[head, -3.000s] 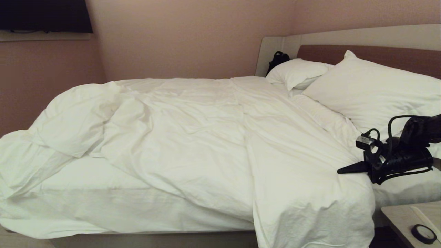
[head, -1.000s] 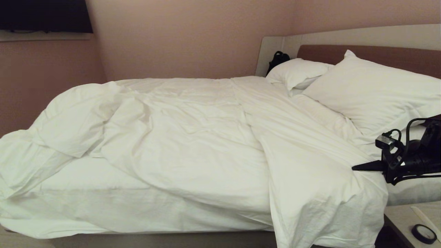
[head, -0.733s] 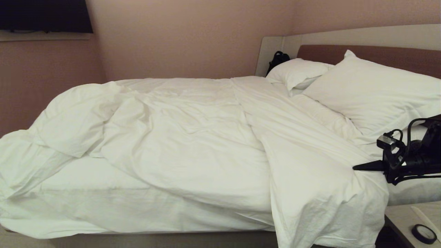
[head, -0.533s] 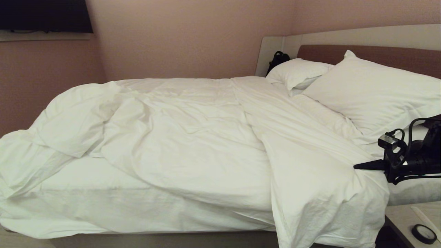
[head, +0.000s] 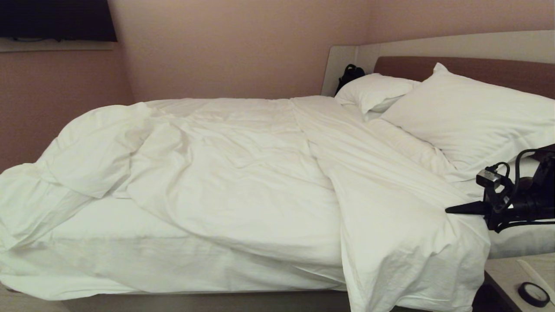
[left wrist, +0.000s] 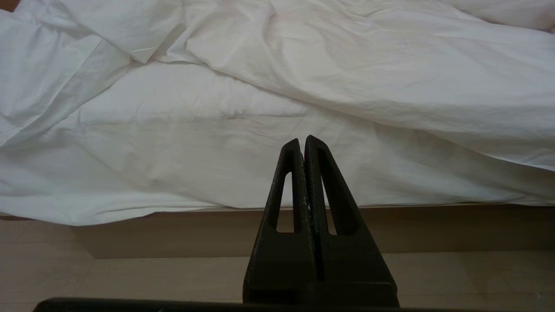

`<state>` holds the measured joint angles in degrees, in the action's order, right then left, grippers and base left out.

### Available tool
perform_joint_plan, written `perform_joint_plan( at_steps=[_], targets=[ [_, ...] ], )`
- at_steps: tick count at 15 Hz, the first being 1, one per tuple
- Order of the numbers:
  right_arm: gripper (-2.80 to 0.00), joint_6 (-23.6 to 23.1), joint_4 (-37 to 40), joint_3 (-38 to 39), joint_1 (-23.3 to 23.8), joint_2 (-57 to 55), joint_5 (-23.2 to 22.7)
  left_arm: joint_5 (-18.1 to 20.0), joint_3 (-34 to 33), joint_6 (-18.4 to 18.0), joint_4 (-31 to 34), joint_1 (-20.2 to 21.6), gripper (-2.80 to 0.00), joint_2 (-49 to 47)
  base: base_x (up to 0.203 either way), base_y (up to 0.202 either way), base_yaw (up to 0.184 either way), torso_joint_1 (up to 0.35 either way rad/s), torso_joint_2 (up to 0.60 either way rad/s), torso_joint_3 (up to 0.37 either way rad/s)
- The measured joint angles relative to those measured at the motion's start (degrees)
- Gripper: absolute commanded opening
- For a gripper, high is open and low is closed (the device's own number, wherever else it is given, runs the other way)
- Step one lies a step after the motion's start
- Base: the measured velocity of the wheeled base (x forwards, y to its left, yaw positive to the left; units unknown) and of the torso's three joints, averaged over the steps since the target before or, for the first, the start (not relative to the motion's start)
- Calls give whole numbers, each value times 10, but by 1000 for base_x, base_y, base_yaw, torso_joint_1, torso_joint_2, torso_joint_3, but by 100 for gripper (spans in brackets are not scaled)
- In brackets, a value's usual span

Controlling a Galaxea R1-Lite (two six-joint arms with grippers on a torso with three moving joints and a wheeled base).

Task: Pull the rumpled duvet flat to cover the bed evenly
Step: Flatten the corners of the folded blanket

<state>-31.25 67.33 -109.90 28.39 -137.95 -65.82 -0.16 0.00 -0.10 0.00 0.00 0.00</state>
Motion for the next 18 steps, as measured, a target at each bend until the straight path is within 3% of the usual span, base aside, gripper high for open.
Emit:
perform_joint_plan(
  at_steps=[2, 3, 4, 12, 18],
  targets=[
    [-280, -7, 1, 1, 0, -1, 1, 0, 0, 0, 0, 0, -280, 0, 0, 0, 0, 0, 0, 0],
    [-208, -11, 1, 2, 0, -2, 1, 0, 0, 0, 0, 0, -280, 0, 0, 0, 0, 0, 0, 0],
    [0, -12, 2, 2, 0, -3, 2, 0, 0, 0, 0, 0, -280, 0, 0, 0, 0, 0, 0, 0],
    [0, -12, 2, 1, -3, 5, 9, 0, 0, 0, 0, 0, -280, 0, 0, 0, 0, 0, 0, 0],
    [0, -10, 28, 0, -4, 87, 20, 0, 0, 0, 0, 0, -280, 0, 0, 0, 0, 0, 0, 0]
  ],
)
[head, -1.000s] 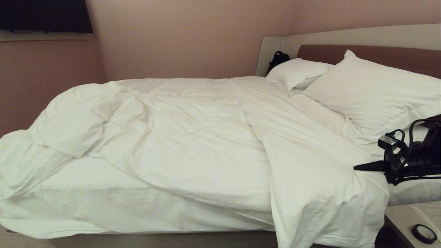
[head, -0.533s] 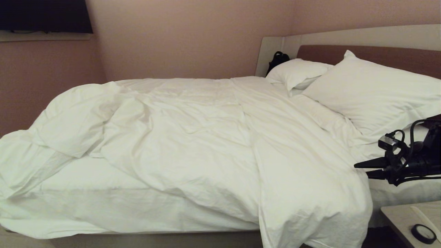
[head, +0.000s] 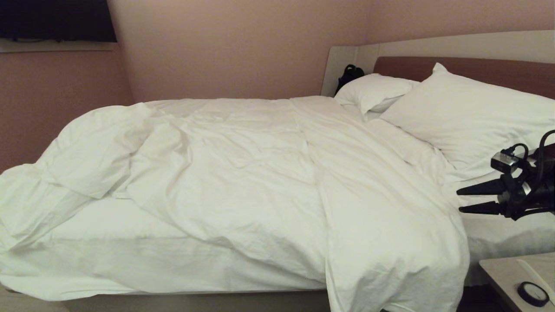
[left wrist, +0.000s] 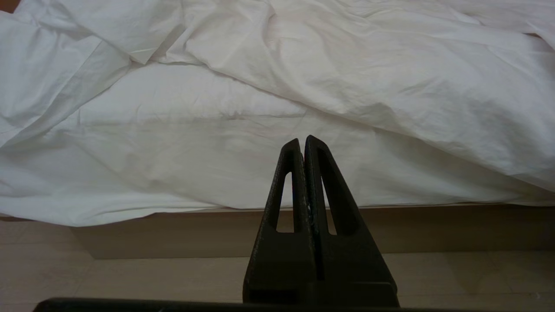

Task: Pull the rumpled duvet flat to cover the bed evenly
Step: Flatten the corners of the folded blanket, then hold the folded corner of the quilt

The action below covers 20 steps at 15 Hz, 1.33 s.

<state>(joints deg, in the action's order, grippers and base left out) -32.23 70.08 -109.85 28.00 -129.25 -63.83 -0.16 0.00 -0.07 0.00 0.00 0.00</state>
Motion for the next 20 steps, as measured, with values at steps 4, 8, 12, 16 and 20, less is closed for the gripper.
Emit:
perform_joint_plan(
  at_steps=[4, 8, 12, 16, 20],
  targets=[
    [0, 14, 9, -4, 0, 74, 42, 0, 0, 0, 0, 0, -280, 0, 0, 0, 0, 0, 0, 0],
    [0, 51, 2, -5, -17, 138, 106, 0, 0, 0, 0, 0, -280, 0, 0, 0, 0, 0, 0, 0],
    [0, 129, -38, -6, -82, 208, 139, 0, 0, 0, 0, 0, -280, 0, 0, 0, 0, 0, 0, 0],
    [0, 247, -88, -5, -184, 258, 178, 0, 0, 0, 0, 0, -280, 0, 0, 0, 0, 0, 0, 0],
    [-280, 387, -95, 0, -278, 302, 201, 0, 0, 0, 0, 0, -280, 0, 0, 0, 0, 0, 0, 0]
  ],
)
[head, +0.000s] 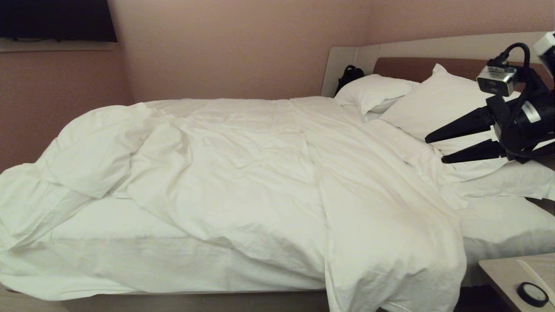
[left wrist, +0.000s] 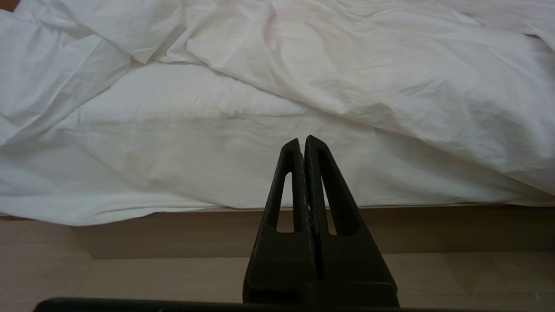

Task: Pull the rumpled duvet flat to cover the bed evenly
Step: Hold the folded corner of the quilt

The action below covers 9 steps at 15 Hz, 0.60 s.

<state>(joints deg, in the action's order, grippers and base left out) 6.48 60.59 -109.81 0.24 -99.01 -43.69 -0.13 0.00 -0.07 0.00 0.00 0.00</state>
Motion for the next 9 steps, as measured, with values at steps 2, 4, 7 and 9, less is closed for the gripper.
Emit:
perform_joint_plan(
  at_steps=[2, 4, 7, 9],
  targets=[
    [-280, 60, 13, 14, -25, 28, 1, 0, 0, 0, 0, 0, -280, 0, 0, 0, 0, 0, 0, 0],
    [-280, 95, 16, 60, -41, 70, 6, 0, 0, 0, 0, 0, -280, 0, 0, 0, 0, 0, 0, 0],
    [-280, 101, 12, 136, -51, 152, 26, 0, 0, 0, 0, 0, -280, 0, 0, 0, 0, 0, 0, 0],
    [-280, 91, -2, 158, -53, 198, 52, 0, 0, 0, 0, 0, -280, 0, 0, 0, 0, 0, 0, 0]
  ],
)
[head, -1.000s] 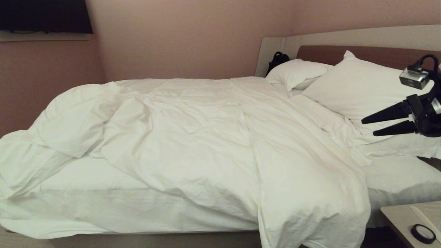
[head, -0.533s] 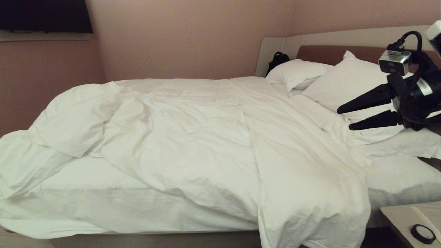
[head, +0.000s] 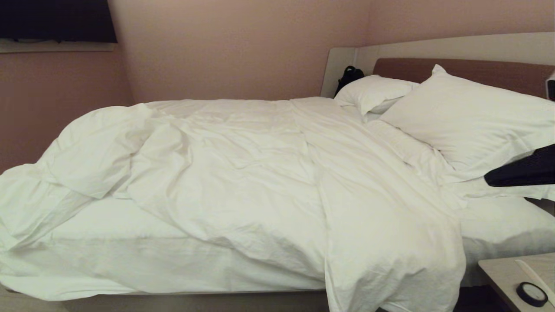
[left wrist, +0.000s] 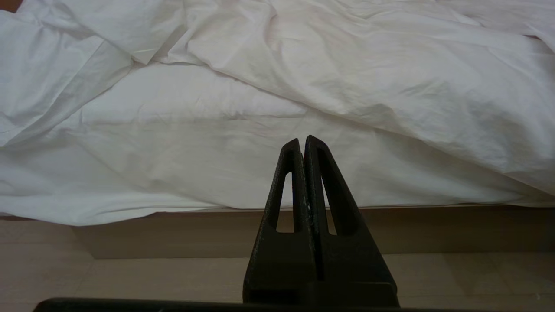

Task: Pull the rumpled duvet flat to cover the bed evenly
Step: Hold the folded corner of the quilt

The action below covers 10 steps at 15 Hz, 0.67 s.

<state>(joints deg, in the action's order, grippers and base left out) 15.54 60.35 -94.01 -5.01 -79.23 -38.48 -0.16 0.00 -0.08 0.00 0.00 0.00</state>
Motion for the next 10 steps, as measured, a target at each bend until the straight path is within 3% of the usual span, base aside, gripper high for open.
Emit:
perform_joint_plan(
  at_steps=[5, 10],
  targets=[
    [-280, -58, -76, 99, -1, 119, 100, 0, 0, 0, 0, 0, -280, 0, 0, 0, 0, 0, 0, 0],
    [-280, -104, -212, 228, -4, 237, 224, 0, 0, 0, 0, 0, -280, 0, 0, 0, 0, 0, 0, 0]
  ],
)
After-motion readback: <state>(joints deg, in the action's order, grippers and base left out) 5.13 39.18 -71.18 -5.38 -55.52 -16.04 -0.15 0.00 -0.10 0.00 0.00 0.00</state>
